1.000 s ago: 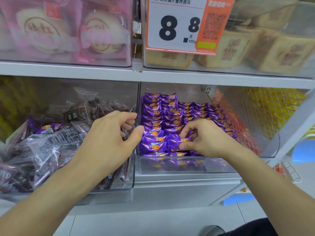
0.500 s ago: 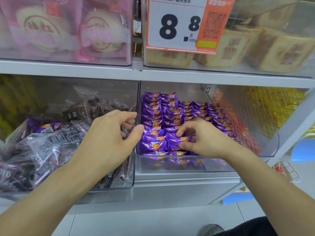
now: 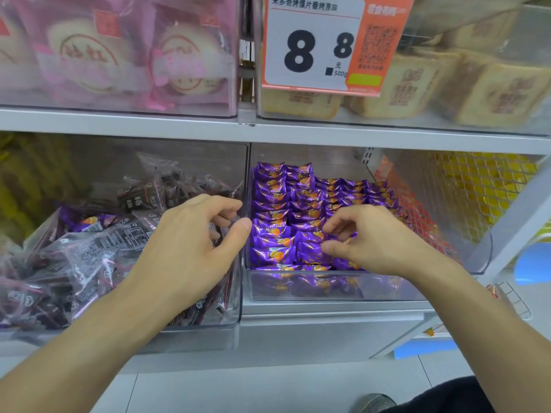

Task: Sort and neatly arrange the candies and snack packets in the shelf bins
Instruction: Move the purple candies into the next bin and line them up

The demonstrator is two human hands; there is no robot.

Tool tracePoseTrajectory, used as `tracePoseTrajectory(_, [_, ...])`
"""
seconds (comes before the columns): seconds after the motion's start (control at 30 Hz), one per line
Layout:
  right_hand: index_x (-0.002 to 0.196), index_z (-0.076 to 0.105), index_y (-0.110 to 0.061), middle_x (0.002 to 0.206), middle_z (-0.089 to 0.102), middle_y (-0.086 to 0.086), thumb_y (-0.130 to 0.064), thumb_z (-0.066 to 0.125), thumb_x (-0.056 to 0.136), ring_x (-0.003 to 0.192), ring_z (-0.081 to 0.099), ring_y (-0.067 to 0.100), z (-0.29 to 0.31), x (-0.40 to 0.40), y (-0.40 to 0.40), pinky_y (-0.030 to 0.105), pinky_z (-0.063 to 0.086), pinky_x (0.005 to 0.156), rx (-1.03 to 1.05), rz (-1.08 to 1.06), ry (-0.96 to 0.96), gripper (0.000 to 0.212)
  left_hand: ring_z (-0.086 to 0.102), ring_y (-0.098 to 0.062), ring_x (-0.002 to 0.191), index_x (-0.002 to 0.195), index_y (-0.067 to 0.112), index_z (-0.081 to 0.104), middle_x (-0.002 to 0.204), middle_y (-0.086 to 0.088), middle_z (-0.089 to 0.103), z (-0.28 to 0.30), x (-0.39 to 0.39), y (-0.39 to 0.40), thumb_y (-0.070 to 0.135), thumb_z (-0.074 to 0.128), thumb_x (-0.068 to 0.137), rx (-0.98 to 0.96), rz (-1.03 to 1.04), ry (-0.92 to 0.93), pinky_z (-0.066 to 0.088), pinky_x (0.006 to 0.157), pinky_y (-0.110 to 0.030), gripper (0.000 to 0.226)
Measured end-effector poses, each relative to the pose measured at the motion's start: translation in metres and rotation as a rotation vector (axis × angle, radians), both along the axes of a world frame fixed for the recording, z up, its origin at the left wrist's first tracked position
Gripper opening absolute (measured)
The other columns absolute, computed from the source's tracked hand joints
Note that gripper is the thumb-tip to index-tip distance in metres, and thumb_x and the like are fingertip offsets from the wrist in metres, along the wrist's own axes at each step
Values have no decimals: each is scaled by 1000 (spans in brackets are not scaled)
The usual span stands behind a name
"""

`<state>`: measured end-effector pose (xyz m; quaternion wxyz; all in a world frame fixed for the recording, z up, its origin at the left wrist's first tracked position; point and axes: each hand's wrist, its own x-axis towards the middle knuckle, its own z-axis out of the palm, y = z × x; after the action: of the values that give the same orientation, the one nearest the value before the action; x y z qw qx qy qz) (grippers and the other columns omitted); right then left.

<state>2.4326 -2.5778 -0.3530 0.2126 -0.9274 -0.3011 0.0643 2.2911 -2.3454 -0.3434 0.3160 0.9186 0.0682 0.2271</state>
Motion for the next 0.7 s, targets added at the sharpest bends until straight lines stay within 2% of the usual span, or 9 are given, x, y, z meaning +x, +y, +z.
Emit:
tracePoseTrajectory(0.13, [88,71,-26,79,69,-15,-22,78,83,74,66,0,18,-25,14,13,50,67,329,-6,-120,9,59,9,87,108,27,70,96,18,64,6,-15,22,40,59,86,103,13,1,43,78,-8,28])
tracePoseTrajectory(0.2, [83,71,-25,78,70,-13,-14,77,84,74,66,8,27,-51,32,16,51,67,484,111,-58,12,57,9,89,104,29,71,98,20,64,10,-26,42,38,61,86,161,29,20,44,82,-13,22])
tracePoseTrajectory(0.27, [81,70,-23,78,69,-11,-10,76,84,72,66,13,38,-77,53,20,52,67,526,294,24,15,57,4,92,103,31,71,98,21,64,15,-39,68,38,64,86,237,73,39,47,88,-22,20])
tracePoseTrajectory(0.33, [82,69,-21,77,67,-9,-9,75,84,71,65,14,48,-96,78,21,52,66,508,461,77,13,56,-4,95,110,29,70,101,16,64,17,-50,98,40,65,86,291,145,93,46,86,-28,27])
tracePoseTrajectory(0.43, [85,70,-18,79,67,-8,-10,74,85,73,65,12,59,-103,127,18,51,67,449,589,62,9,56,-9,88,118,24,67,109,8,68,7,-65,143,53,59,87,317,216,302,42,76,-25,43])
tracePoseTrajectory(0.5, [88,71,-17,79,69,-7,-10,73,85,70,65,7,59,-95,170,16,51,68,407,598,62,8,62,-7,81,107,22,70,96,5,72,-1,-72,157,72,37,81,348,157,422,46,71,-23,65])
tracePoseTrajectory(0.53, [89,71,-17,78,70,-7,-10,72,85,68,64,5,57,-87,193,15,50,67,381,580,53,7,63,-9,79,103,19,69,91,2,73,-7,-74,161,74,27,77,353,123,436,47,71,-25,74])
tracePoseTrajectory(0.63, [99,72,-15,83,67,-9,-14,71,87,69,58,0,44,-57,263,10,43,67,245,507,46,12,64,-14,85,98,18,67,93,-1,72,-15,-77,170,72,22,79,347,72,424,50,77,-35,73])
tracePoseTrajectory(0.7, [106,71,-12,89,65,-7,-15,76,84,75,58,4,38,-43,302,7,42,67,165,510,87,22,61,-11,77,90,18,64,82,1,69,-16,-82,173,69,25,85,319,26,420,48,74,-35,64])
